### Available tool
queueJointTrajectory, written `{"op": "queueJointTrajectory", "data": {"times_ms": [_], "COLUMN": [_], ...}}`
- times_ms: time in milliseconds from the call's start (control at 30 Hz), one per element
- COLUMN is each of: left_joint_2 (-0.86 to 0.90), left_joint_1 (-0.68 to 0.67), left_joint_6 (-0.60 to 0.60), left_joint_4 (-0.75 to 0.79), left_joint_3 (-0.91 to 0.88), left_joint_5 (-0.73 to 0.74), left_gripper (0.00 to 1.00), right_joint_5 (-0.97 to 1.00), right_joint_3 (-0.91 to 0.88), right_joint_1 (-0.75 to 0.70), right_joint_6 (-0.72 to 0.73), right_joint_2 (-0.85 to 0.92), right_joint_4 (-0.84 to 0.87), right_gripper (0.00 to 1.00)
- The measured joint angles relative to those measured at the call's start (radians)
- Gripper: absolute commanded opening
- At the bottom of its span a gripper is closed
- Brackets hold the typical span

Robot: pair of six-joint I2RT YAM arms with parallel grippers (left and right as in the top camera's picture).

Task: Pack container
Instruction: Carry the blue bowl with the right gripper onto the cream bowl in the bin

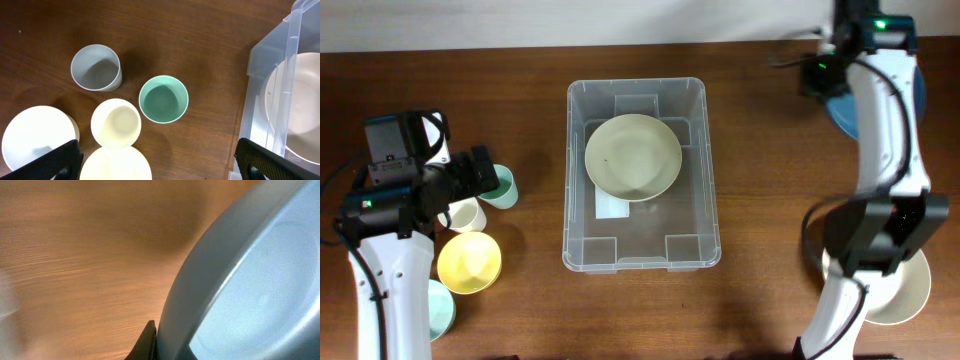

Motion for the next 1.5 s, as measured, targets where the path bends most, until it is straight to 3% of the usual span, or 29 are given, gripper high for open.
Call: {"op": "queueJointTrajectory", "data": {"times_ms": [167, 500, 867, 900, 933, 967, 1000, 1067, 1233, 1367, 1500], "left_joint_2": [0.000, 0.000, 0.000, 0.000, 0.000, 0.000, 0.000, 0.000, 0.000, 0.000, 0.000], "left_joint_1": [0.000, 0.000, 0.000, 0.000, 0.000, 0.000, 0.000, 0.000, 0.000, 0.000, 0.000], "left_joint_6": [0.000, 0.000, 0.000, 0.000, 0.000, 0.000, 0.000, 0.000, 0.000, 0.000, 0.000], "left_joint_4": [0.000, 0.000, 0.000, 0.000, 0.000, 0.000, 0.000, 0.000, 0.000, 0.000, 0.000], "left_joint_3": [0.000, 0.000, 0.000, 0.000, 0.000, 0.000, 0.000, 0.000, 0.000, 0.000, 0.000], "left_joint_5": [0.000, 0.000, 0.003, 0.003, 0.003, 0.003, 0.003, 0.003, 0.003, 0.003, 0.003], "left_gripper": [0.99, 0.99, 0.99, 0.99, 0.99, 1.00, 0.99, 0.99, 0.99, 0.99, 0.99], "right_joint_5": [-0.035, -0.058, -0.109, -0.113, -0.114, -0.114, -0.118, -0.119, -0.116, -0.051, 0.068], "right_joint_3": [0.020, -0.010, -0.101, -0.101, -0.101, -0.101, -0.101, -0.101, -0.090, -0.029, 0.006], "right_joint_1": [0.296, 0.707, 0.728, 0.728, 0.728, 0.728, 0.728, 0.727, 0.727, 0.715, 0.624], "right_joint_6": [-0.137, -0.330, -0.399, -0.399, -0.401, -0.400, -0.399, -0.410, -0.392, -0.276, -0.011], "right_joint_2": [-0.121, -0.032, 0.135, 0.138, 0.138, 0.138, 0.137, 0.137, 0.137, 0.117, -0.020], "right_joint_4": [-0.014, 0.023, 0.058, 0.058, 0.058, 0.059, 0.061, 0.058, 0.035, 0.031, 0.006], "right_gripper": [0.04, 0.04, 0.05, 0.08, 0.18, 0.40, 0.49, 0.54, 0.54, 0.57, 0.59]}}
